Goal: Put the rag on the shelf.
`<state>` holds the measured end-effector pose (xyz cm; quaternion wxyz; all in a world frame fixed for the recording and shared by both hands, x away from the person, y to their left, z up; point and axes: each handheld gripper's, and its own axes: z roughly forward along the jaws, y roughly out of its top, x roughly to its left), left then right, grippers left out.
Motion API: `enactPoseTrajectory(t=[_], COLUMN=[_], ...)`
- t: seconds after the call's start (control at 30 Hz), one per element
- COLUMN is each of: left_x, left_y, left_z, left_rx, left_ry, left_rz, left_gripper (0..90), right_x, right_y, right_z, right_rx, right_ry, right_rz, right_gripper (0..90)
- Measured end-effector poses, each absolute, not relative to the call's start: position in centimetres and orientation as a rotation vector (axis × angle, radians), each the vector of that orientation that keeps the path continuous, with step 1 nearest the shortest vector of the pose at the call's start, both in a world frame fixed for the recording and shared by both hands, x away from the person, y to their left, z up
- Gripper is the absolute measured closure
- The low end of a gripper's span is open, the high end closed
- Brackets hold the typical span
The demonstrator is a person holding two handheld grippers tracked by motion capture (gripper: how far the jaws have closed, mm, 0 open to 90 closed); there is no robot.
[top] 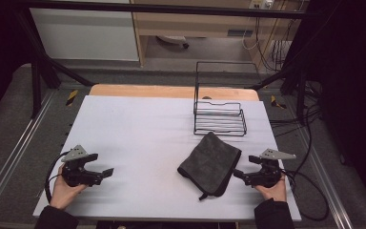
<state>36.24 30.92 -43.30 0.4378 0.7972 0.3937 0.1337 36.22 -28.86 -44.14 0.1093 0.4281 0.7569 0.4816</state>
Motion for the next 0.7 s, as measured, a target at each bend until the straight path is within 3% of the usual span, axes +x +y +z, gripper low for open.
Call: enactPoseTrajectory(t=[0.43, 0.7], left_x=[36.1, 36.0], left_y=[31.0, 31.0], left_z=[-43.2, -43.1], left_rx=[1.989, 1.986], left_ry=[0.986, 0.989], left_rz=[0.345, 0.346], left_gripper=[5.7, 5.7], right_x=[36.0, 35.8], right_y=[-27.7, -25.4], right_z=[-43.0, -41.9], right_rx=[1.238, 1.194], right_ry=[2.228, 2.266], right_rz=[1.396, 1.390], right_gripper=[1.2, 6.1])
